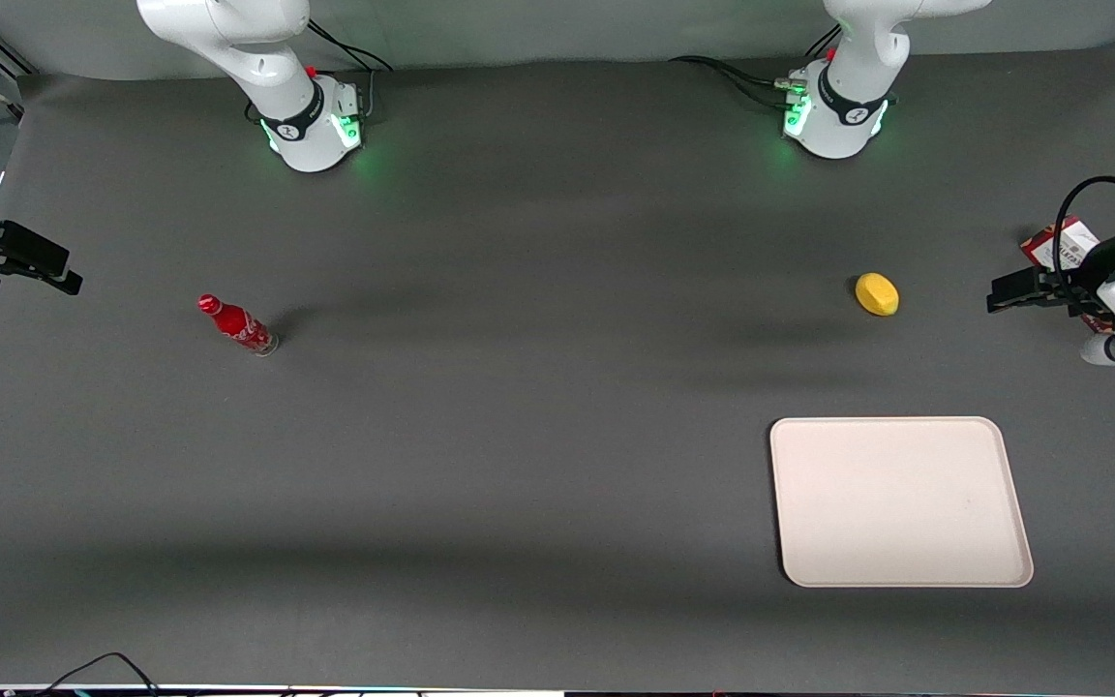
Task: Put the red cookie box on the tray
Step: 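Lower the open left gripper onto the red cookie box, then close the left gripper around the red cookie box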
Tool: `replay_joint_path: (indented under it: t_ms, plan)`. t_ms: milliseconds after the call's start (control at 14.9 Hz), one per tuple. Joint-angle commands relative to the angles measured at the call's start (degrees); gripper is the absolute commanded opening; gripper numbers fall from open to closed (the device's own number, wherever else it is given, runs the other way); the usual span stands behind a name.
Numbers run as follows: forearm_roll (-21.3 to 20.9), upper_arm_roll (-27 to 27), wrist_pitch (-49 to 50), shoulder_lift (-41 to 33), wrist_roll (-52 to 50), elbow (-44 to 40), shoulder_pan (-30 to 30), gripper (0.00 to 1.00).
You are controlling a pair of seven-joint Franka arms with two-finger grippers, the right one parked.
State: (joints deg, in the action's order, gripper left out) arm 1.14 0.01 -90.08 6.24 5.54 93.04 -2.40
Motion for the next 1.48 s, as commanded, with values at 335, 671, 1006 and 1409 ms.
replay_joint_path:
  t_ms: [335, 671, 1006, 1409]
  plan:
    - [-11.0, -0.1, -0.4, 0.8, 0.3, -1.3, -5.9, 1.0]
    - [-12.5, 0.1, -9.9, 5.7, 4.7, 1.6, -22.7, 1.0]
    - [-14.1, 0.1, -20.2, 5.8, 11.3, 8.9, -34.6, 1.0]
    - [-10.5, -0.1, -28.5, 7.9, 14.1, 16.6, -45.4, 1.0]
